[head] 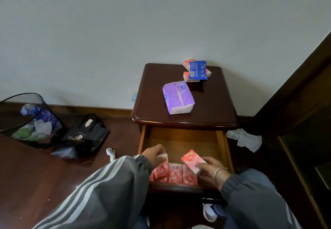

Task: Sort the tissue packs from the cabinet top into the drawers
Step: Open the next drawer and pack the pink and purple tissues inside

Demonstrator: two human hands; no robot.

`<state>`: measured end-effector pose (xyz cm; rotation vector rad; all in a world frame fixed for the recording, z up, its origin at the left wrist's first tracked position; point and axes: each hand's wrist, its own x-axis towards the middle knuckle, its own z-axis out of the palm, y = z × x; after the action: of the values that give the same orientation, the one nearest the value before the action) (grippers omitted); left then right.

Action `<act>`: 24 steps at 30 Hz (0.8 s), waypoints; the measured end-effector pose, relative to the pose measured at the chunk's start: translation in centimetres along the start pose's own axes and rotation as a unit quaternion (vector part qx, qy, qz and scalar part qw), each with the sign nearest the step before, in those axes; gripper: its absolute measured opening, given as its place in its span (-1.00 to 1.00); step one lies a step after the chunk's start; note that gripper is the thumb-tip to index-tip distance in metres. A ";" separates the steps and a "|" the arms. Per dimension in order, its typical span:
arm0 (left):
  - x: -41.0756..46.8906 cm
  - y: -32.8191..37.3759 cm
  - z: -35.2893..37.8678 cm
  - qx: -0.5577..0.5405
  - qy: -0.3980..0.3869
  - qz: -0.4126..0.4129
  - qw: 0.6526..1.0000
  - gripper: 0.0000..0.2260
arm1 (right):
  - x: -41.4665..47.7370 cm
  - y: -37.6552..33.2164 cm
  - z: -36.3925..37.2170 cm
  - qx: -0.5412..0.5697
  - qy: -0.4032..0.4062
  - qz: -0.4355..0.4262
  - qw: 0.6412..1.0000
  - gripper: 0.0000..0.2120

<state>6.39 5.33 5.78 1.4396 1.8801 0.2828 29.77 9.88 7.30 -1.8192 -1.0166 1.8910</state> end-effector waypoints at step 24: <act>-0.1 -3.5 3.4 0.286 -0.034 0.027 0.957 -0.59 | 2.9 -3.5 3.7 -0.462 -0.133 -0.170 0.860 -0.63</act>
<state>6.08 3.23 1.45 1.8483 1.9552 -0.3128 24.97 13.24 7.34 -1.5845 -2.4758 1.5429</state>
